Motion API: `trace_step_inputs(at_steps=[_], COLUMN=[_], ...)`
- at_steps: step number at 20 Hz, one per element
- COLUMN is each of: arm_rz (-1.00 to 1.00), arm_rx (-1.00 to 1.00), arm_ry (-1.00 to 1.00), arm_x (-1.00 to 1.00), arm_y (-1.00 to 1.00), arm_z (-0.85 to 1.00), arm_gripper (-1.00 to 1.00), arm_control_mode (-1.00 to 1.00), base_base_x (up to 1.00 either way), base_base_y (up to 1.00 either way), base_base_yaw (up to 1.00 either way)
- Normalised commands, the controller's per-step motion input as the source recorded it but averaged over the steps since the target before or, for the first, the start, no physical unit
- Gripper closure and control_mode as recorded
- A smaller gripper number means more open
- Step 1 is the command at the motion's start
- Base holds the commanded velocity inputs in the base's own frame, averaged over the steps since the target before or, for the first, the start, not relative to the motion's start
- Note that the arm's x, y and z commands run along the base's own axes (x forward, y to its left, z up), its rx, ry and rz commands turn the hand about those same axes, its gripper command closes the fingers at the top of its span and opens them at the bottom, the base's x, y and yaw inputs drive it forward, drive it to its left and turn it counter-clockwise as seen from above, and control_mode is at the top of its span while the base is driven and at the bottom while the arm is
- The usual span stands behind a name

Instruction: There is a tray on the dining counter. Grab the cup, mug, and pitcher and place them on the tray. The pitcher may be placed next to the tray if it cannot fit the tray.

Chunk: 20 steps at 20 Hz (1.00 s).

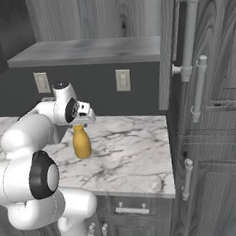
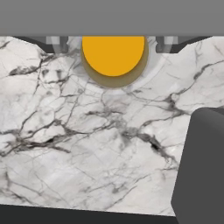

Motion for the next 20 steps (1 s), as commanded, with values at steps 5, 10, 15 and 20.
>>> trace_step_inputs(at_steps=[5, 10, 15, 20], arm_rz=[0.00, 0.00, 0.00, 0.00], arm_rx=[0.00, 0.00, 0.00, 0.00], arm_ry=[0.00, 0.00, 0.00, 0.00], arm_x=[0.00, 0.00, 0.00, 0.00], arm_y=[0.00, 0.00, 0.00, 0.00], arm_z=[0.00, 0.00, 0.00, 0.00], arm_gripper=[1.00, 1.00, 1.00, 1.00], arm_control_mode=[-1.00, -1.00, -1.00, -1.00], base_base_x=[0.00, 0.00, 0.00, 0.00], base_base_y=[0.00, 0.00, 0.00, 0.00], base_base_yaw=[0.00, 0.00, 0.00, 0.00])
